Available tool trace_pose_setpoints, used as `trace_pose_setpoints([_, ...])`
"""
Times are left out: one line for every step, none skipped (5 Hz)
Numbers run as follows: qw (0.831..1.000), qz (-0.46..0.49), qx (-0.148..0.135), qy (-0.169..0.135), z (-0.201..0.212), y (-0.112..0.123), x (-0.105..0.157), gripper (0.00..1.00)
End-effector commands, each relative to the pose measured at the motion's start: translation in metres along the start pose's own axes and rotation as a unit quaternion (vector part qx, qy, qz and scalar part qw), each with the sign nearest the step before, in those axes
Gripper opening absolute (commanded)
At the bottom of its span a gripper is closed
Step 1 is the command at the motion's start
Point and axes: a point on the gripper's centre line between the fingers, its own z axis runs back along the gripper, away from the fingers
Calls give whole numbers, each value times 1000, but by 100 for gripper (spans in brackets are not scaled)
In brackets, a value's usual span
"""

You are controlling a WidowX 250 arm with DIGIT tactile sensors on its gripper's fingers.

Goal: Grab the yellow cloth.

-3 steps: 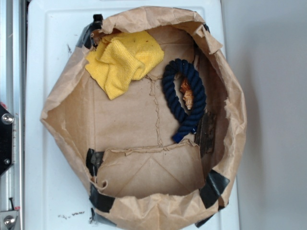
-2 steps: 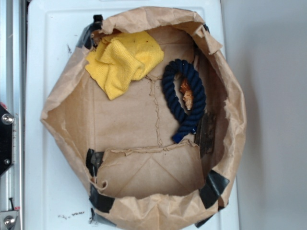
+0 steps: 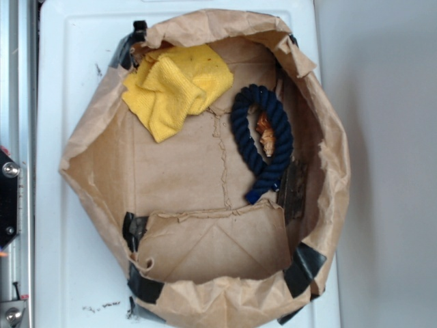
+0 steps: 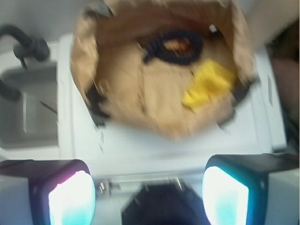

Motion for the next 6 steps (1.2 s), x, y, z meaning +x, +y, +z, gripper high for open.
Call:
trace_pose_setpoints([999,-25,-9,-43,-20,22,72,100])
trace_pose_setpoints([997,-68,-12,-42,-45,52,83,100])
trace_pose_setpoints([998,-65,-3,-25,-61,80,85,100])
trace_pose_setpoints([997,-71,31,-9,-92,90,84,100])
trace_pose_setpoints([995,-89,46,12,-126,85,80,100])
trace_pose_setpoints([994,-98,45,30,-153,86,89,100])
